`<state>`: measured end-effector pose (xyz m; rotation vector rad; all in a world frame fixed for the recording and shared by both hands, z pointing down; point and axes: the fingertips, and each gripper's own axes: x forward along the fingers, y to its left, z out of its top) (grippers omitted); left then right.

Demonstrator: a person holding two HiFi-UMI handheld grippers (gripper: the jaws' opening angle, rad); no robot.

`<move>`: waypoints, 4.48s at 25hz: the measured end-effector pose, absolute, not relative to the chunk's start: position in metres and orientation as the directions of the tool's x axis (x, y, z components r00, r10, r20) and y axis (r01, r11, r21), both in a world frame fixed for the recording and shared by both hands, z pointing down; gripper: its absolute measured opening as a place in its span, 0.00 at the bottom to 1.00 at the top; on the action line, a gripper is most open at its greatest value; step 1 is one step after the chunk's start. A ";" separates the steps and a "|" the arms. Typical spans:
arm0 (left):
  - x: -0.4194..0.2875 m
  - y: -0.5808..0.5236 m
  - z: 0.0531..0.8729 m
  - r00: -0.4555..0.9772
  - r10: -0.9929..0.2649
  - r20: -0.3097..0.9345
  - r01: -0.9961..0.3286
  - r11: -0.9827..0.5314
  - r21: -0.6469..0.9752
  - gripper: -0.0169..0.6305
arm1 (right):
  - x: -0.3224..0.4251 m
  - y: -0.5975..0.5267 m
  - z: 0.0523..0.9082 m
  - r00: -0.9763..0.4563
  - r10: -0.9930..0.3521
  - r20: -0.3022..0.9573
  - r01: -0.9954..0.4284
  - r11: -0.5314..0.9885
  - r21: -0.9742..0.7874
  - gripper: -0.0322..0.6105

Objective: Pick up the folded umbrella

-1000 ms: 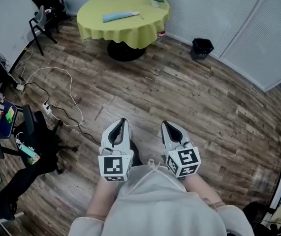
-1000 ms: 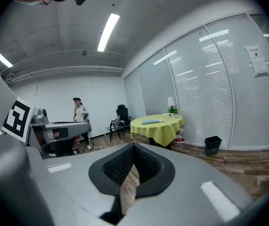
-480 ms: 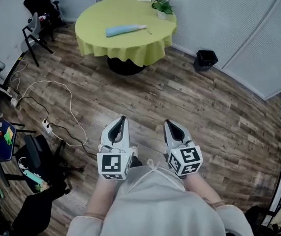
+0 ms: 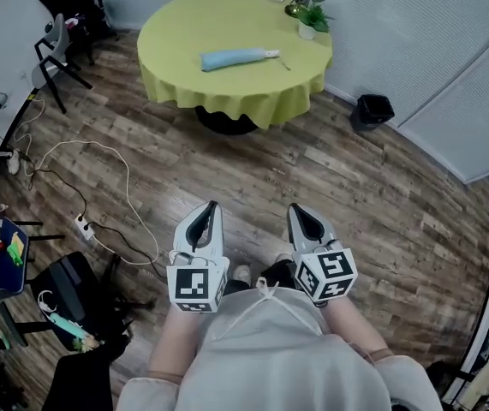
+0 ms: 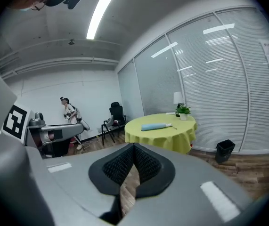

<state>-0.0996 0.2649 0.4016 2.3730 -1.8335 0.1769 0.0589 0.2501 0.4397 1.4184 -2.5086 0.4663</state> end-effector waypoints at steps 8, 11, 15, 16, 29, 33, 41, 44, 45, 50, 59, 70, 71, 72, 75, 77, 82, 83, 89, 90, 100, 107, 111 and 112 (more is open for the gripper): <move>-0.125 0.191 0.423 0.193 -0.961 0.201 -0.981 -0.182 0.071 0.04 | 0.040 0.168 0.464 -0.538 -0.758 0.368 -0.840 0.518 -0.162 0.05; -0.127 0.148 0.428 0.188 -0.961 0.205 -0.976 -0.160 0.144 0.04 | 0.031 0.120 0.468 -0.570 -0.736 0.366 -0.816 0.558 -0.148 0.05; -0.126 0.081 0.426 0.156 -0.965 0.211 -0.983 -0.132 0.124 0.04 | 0.025 0.043 0.468 -0.606 -0.714 0.351 -0.790 0.592 -0.161 0.05; -0.126 0.062 0.426 0.142 -0.967 0.213 -0.987 -0.121 0.109 0.04 | 0.025 0.022 0.468 -0.614 -0.707 0.352 -0.784 0.600 -0.162 0.05; -0.109 -0.196 0.438 0.066 -0.972 0.225 -0.995 -0.049 0.084 0.04 | 0.028 -0.246 0.471 -0.687 -0.623 0.375 -0.708 0.690 -0.150 0.05; -0.107 -0.242 0.448 0.063 -0.965 0.257 -0.998 -0.057 0.030 0.04 | 0.031 -0.290 0.482 -0.679 -0.614 0.402 -0.713 0.681 -0.165 0.05; -0.113 -0.324 0.481 0.181 -0.918 0.352 -0.980 -0.200 -0.017 0.15 | 0.022 -0.352 0.496 -0.655 -0.626 0.423 -0.738 0.649 -0.183 0.05; -0.121 -0.354 0.493 0.247 -0.886 0.393 -0.963 -0.270 -0.004 0.20 | 0.013 -0.377 0.489 -0.626 -0.663 0.409 -0.767 0.618 -0.171 0.05; -0.123 -0.365 0.498 0.271 -0.870 0.412 -0.955 -0.297 0.000 0.23 | 0.009 -0.387 0.488 -0.618 -0.672 0.408 -0.774 0.610 -0.168 0.05; -0.129 -0.411 0.533 0.386 -0.765 0.516 -0.889 -0.458 -0.014 0.39 | -0.007 -0.423 0.491 -0.570 -0.705 0.422 -0.811 0.564 -0.154 0.05; -0.128 -0.457 0.593 0.467 -0.505 0.726 -0.659 -0.746 -0.095 0.63 | -0.016 -0.457 0.519 -0.470 -0.747 0.470 -0.879 0.445 -0.170 0.05; -0.111 -0.461 0.681 0.374 -0.151 0.915 -0.398 -0.917 0.011 0.69 | -0.012 -0.466 0.549 -0.417 -0.741 0.527 -0.907 0.376 -0.189 0.05; -0.111 -0.459 0.689 0.355 -0.120 0.927 -0.369 -0.929 0.021 0.69 | -0.012 -0.466 0.553 -0.414 -0.737 0.534 -0.908 0.374 -0.188 0.05; -0.110 -0.458 0.696 0.339 -0.098 0.936 -0.348 -0.937 0.028 0.69 | -0.011 -0.465 0.557 -0.412 -0.732 0.542 -0.909 0.373 -0.187 0.05; -0.108 -0.458 0.709 0.323 -0.069 0.944 -0.340 -0.939 0.048 0.64 | -0.008 -0.463 0.567 -0.405 -0.719 0.564 -0.911 0.366 -0.188 0.05; -0.108 -0.460 0.712 0.321 -0.070 0.945 -0.338 -0.940 0.046 0.61 | -0.007 -0.463 0.572 -0.405 -0.713 0.572 -0.911 0.367 -0.188 0.05; -0.107 -0.461 0.713 0.346 -0.061 0.936 -0.333 -0.941 0.062 0.59 | -0.006 -0.464 0.584 -0.403 -0.699 0.590 -0.910 0.375 -0.177 0.05; -0.107 -0.463 0.714 0.345 -0.063 0.936 -0.341 -0.938 0.063 0.59 | -0.005 -0.464 0.585 -0.404 -0.697 0.593 -0.909 0.376 -0.178 0.05; -0.104 -0.456 0.709 0.338 -0.159 0.928 -0.344 -0.938 -0.035 0.49 | -0.006 -0.461 0.582 -0.411 -0.693 0.592 -0.906 0.386 -0.177 0.05; -0.104 -0.455 0.708 0.334 -0.176 0.926 -0.353 -0.934 -0.051 0.49 | -0.006 -0.461 0.580 -0.411 -0.695 0.590 -0.905 0.387 -0.175 0.05; -0.124 -0.439 0.704 0.293 -0.201 0.935 -0.436 -0.898 -0.057 0.49 | -0.008 -0.447 0.572 -0.418 -0.696 0.584 -0.900 0.403 -0.164 0.05; -0.140 -0.462 0.655 0.372 -0.372 0.850 -0.631 -0.773 -0.063 0.49 | -0.022 -0.447 0.561 -0.458 -0.680 0.572 -0.879 0.443 -0.177 0.05; -0.157 -0.480 0.605 0.414 -0.541 0.732 -0.742 -0.666 -0.073 0.49 | -0.039 -0.452 0.541 -0.491 -0.681 0.543 -0.859 0.481 -0.174 0.05; -0.162 -0.484 0.593 0.421 -0.581 0.697 -0.769 -0.635 -0.066 0.49 | -0.043 -0.453 0.536 -0.497 -0.683 0.536 -0.855 0.490 -0.168 0.05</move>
